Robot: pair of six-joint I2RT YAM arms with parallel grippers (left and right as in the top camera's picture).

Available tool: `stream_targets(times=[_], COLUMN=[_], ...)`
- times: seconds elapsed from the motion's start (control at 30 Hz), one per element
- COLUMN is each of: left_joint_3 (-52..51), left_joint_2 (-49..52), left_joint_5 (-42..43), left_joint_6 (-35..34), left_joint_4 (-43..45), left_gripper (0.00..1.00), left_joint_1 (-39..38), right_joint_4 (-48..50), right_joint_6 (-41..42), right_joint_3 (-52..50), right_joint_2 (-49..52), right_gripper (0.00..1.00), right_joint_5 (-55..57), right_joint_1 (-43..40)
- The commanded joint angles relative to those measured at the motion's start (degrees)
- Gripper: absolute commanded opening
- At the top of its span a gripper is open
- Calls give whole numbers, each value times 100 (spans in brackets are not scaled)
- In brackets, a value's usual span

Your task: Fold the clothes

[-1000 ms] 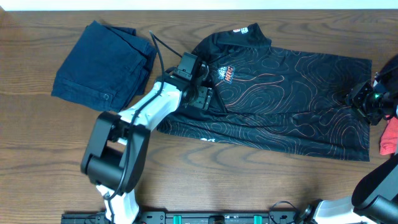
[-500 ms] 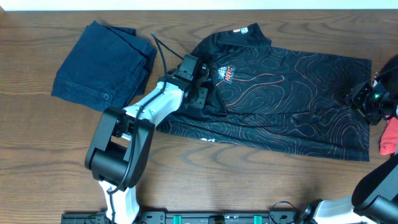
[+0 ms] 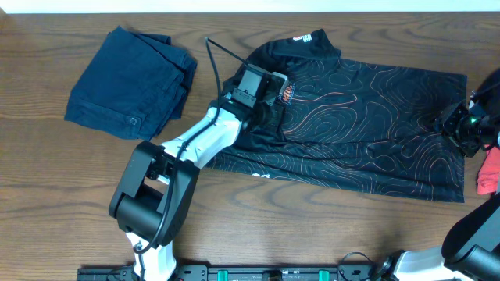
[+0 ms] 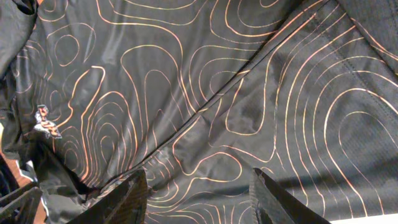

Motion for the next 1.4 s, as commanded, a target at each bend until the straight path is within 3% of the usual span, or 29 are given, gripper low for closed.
stream_targets(times=[0.0,0.07,0.27,0.5,0.9,1.0,1.13,1.17,1.27,1.37], left_joint_3=[107,107,109,98,98,98,101,101,120,195], left_joint_2=[17,17,15,15,291,380,378,378,308,146], left_joint_5=[-188,-291,-588,-2114,-2267,-2074,-1816,-1738,-1453,-1287], left_joint_6=[-31,-31,-28,-2,341,343,345,341,341,339], left_joint_4=[24,-2,-487,-966,-796,-789,-682,-673,-667,-662], left_gripper=[29,30,57,66,67,59,36,25,13,8], left_joint_1=[-11,-9,11,17,46,48,48,48,48,42], right_joint_4=[11,9,-11,-11,-20,-20,-17,-20,-31,-28], right_joint_6=[-59,-59,-59,-59,-59,-59,-59,-59,-59,-59], right_joint_3=[66,66,66,63,55,55,55,55,55,55], right_joint_2=[-74,-74,-74,-74,-74,-74,-74,-74,-74,-74], right_gripper=[52,51,52,53,53,53,53,53,53,53], right_joint_5=[-4,-4,-4,-7,-7,-7,-7,-7,-4,-4], right_joint_1=[22,22,22,24,24,24,24,24,24,24])
